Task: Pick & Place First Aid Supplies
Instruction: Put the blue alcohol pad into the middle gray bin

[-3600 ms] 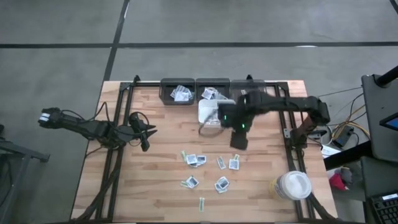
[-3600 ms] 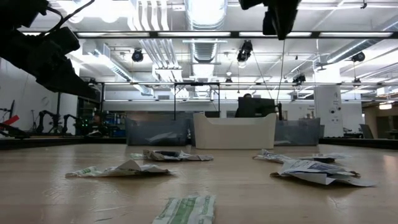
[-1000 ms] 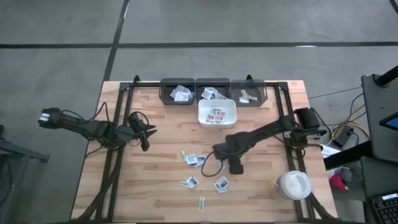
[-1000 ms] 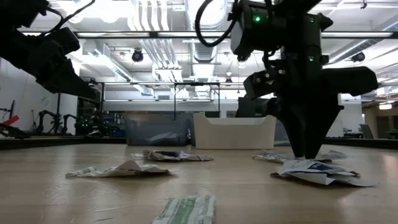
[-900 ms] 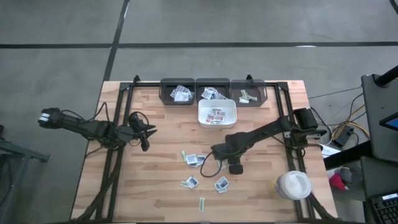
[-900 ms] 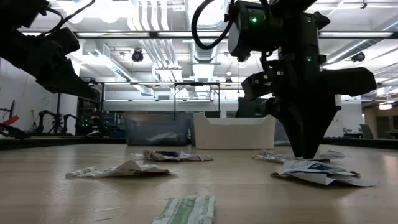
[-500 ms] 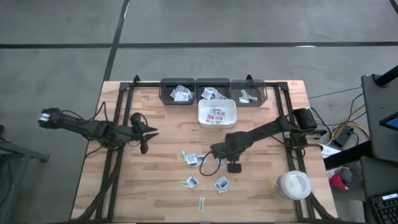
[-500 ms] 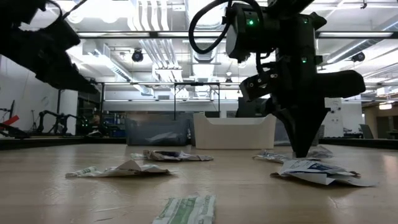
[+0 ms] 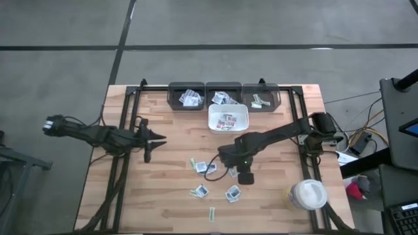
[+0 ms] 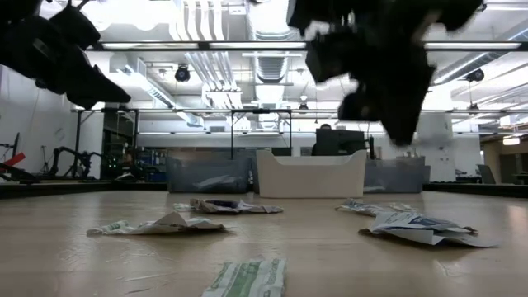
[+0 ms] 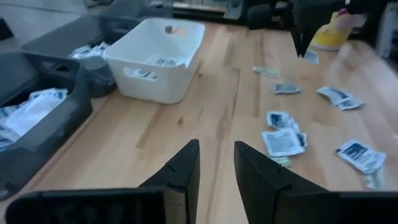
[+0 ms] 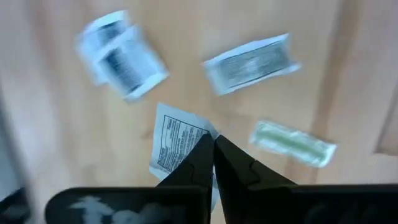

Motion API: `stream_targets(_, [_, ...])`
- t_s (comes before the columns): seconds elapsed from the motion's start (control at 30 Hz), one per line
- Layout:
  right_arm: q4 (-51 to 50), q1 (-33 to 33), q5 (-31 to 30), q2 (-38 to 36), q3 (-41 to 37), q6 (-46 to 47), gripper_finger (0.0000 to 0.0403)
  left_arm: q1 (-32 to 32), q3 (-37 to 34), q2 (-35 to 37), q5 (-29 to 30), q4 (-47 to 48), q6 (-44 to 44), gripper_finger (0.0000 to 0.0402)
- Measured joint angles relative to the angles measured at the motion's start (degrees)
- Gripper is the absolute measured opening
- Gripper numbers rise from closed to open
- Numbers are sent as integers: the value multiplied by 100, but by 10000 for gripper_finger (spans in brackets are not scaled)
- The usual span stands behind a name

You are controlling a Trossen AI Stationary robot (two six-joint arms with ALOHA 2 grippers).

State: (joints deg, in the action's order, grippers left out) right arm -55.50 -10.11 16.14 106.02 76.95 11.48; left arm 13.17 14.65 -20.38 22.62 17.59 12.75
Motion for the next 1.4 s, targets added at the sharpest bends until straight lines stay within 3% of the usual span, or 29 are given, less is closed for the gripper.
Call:
stream_targets(0.1, [-349,28,215,-63,522,-157,8,0,-1,53,-124,4,-70,94])
stream_targets(0.2, [-559,146,56,-118,1056,-325,8,-4,1,72,-242,-19,-128,94])
stream_targets(0.3, [-560,340,-781,-116,1539,-358,8,-4,1,87,-377,8,-241,94])
stream_targets(0.5, [-558,999,-3161,-124,2354,-364,8,-2,1,116,-375,-7,-270,94])
stream_targets(0.6, [-557,1499,-3703,-100,2622,-198,8,-2,1,114,-375,-8,-383,94])
stream_targets(0.9, [-400,3047,-3660,328,2859,523,8,-2,1,116,-373,-116,-563,94])
stream_targets(1.07, [-70,3652,-3095,871,2932,173,8,-2,1,114,-371,-121,-561,94])
stream_targets(1.4, [-504,4473,-2741,2168,3971,-585,8,-2,1,114,-348,-124,-511,94])
